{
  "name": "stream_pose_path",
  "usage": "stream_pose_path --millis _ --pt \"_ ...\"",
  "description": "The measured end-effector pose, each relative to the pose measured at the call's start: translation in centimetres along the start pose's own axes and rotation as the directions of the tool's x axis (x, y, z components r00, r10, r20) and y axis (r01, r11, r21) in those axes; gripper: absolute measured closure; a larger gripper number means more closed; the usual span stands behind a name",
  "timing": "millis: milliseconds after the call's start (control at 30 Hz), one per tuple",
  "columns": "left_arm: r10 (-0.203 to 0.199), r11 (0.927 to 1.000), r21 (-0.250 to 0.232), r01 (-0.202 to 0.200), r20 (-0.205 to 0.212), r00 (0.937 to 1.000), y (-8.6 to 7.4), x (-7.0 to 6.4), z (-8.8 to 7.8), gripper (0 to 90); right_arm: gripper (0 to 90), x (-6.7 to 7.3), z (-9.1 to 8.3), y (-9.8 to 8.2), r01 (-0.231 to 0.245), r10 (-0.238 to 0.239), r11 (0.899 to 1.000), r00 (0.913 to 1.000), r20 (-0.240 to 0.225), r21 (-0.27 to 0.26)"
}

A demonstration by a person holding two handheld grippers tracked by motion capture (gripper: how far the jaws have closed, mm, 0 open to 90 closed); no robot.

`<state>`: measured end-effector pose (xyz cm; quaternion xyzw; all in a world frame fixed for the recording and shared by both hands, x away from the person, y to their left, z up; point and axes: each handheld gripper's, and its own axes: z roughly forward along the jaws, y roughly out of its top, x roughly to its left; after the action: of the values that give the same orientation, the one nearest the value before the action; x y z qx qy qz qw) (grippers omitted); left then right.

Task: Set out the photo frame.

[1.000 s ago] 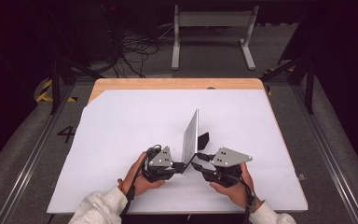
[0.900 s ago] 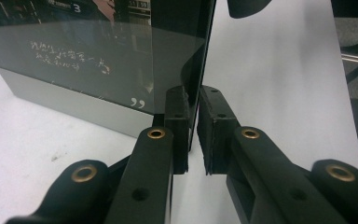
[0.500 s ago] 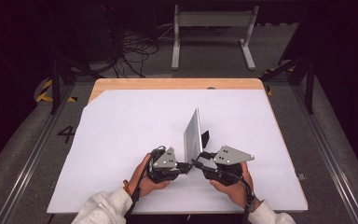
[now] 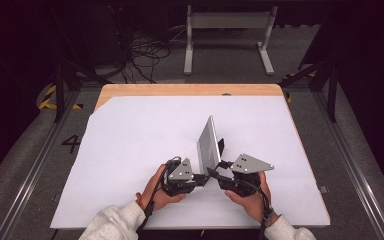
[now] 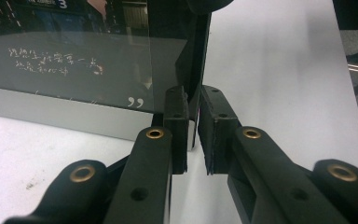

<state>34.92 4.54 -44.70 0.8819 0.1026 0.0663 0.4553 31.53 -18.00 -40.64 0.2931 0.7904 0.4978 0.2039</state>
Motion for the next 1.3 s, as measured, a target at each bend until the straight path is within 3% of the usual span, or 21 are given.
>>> stream_pose_path --millis 400,833,1067,1300 --pt "-0.002 0.9999 0.016 0.002 -0.012 0.9999 -0.3 0.7 -0.8 79.7 62.5 -0.3 -0.1 -0.1 0.001 -0.001 1.000 0.9999 -0.016 0.003" --pt "-0.011 0.9998 0.016 0.012 -0.085 0.9963 -0.9 2.0 -3.0 78.1 63.8 -0.3 -0.4 -0.2 0.034 -0.034 0.999 0.9994 -0.005 0.016" --pt "-0.013 0.9999 0.006 0.013 -0.099 0.9950 -1.0 2.2 -3.9 77.2 65.0 -0.6 -0.7 -0.2 0.045 -0.044 0.999 0.9990 -0.009 0.029" --pt "-0.011 0.9999 0.008 0.012 -0.102 0.9948 -1.0 2.3 -4.1 76.7 67.7 -1.4 -0.9 -0.3 0.012 -0.011 1.000 0.9994 -0.034 0.026"
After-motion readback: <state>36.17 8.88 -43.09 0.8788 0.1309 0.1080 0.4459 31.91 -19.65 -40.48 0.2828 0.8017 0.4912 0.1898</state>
